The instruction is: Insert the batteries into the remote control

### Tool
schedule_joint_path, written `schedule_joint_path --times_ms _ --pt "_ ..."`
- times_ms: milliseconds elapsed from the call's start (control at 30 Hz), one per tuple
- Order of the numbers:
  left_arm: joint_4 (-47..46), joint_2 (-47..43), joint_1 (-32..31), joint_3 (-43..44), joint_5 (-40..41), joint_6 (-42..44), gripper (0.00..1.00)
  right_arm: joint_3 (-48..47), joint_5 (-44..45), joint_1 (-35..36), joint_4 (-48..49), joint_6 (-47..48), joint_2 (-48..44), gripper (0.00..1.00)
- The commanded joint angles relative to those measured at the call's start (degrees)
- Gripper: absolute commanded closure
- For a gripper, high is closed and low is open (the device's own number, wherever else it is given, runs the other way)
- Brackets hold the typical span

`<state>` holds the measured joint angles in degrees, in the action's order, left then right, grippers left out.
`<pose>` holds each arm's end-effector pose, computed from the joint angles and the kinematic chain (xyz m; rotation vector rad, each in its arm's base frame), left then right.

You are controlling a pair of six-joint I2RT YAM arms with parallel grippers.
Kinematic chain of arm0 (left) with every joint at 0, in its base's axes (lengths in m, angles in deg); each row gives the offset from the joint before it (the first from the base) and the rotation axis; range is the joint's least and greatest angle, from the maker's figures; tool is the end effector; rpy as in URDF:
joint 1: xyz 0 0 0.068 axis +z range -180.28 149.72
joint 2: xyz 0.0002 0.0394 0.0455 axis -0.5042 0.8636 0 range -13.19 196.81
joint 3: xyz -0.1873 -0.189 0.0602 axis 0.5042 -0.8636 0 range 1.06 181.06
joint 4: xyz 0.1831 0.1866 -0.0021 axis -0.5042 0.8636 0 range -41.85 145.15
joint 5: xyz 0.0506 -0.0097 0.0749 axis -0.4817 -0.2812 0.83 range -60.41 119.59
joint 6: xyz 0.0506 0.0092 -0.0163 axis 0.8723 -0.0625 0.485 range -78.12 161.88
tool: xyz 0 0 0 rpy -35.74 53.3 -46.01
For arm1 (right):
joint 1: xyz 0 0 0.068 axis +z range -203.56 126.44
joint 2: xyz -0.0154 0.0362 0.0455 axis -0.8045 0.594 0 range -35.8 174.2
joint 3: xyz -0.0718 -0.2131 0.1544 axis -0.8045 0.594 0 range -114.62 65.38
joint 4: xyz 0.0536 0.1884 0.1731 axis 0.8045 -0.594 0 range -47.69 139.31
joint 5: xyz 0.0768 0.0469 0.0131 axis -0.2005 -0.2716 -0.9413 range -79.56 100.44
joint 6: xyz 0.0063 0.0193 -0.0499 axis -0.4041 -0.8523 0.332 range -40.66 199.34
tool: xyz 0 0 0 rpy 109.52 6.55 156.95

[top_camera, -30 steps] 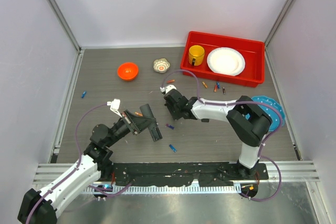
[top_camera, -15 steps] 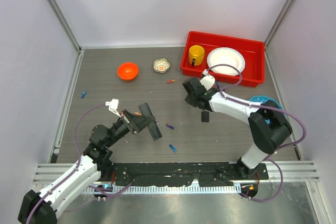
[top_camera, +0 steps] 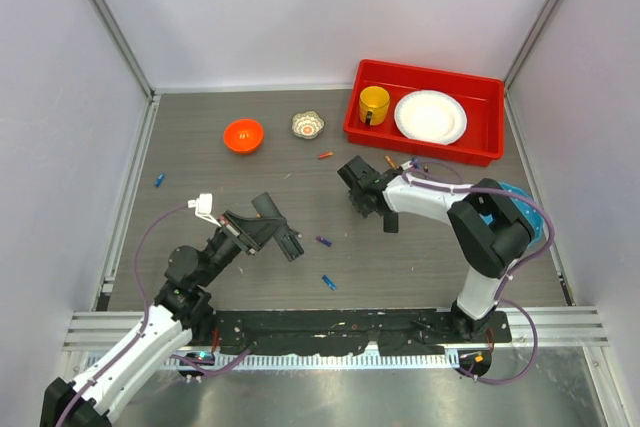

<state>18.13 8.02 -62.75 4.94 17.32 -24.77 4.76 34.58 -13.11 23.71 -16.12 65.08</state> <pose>0.1072 -0.0771 0.2173 -0.2538 1.5264 -1.5663 0.2675 0.2088 0.1630 1.2970 2.2356 0.3046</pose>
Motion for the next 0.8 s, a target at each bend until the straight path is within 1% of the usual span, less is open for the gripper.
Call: schedule_joint_path --times_ms 0,133,233,267,367,567,767 --pt "0.3 -1.1 0.4 -0.5 3.2 2.1 1.00 -2.7 2.8 0.7 -3.2 -9.2 1.7 0.99" --pt "0.1 -0.7 0.4 -0.7 3.1 2.3 1.00 -7.5 3.5 1.7 -8.7 -9.7 5.1 0.99" --pt "0.6 -0.8 0.4 -0.7 3.2 2.4 1.00 -10.7 4.2 2.1 -12.4 -9.4 7.5 0.95" --pt "0.8 -0.9 0.4 -0.7 3.3 2.5 1.00 -11.3 4.2 2.1 -12.9 -9.2 7.8 0.91" --pt "1.5 -1.3 0.4 -0.6 3.2 2.8 1.00 -11.1 4.5 2.1 -13.2 -8.4 8.1 0.82" --pt "2.9 -2.2 0.4 -0.8 3.8 2.8 1.00 -10.5 5.0 2.0 -13.2 -6.3 8.1 0.70" --pt "3.2 -2.2 0.4 -0.9 3.9 2.8 1.00 -9.6 3.7 2.0 -11.8 -4.8 8.5 0.62"
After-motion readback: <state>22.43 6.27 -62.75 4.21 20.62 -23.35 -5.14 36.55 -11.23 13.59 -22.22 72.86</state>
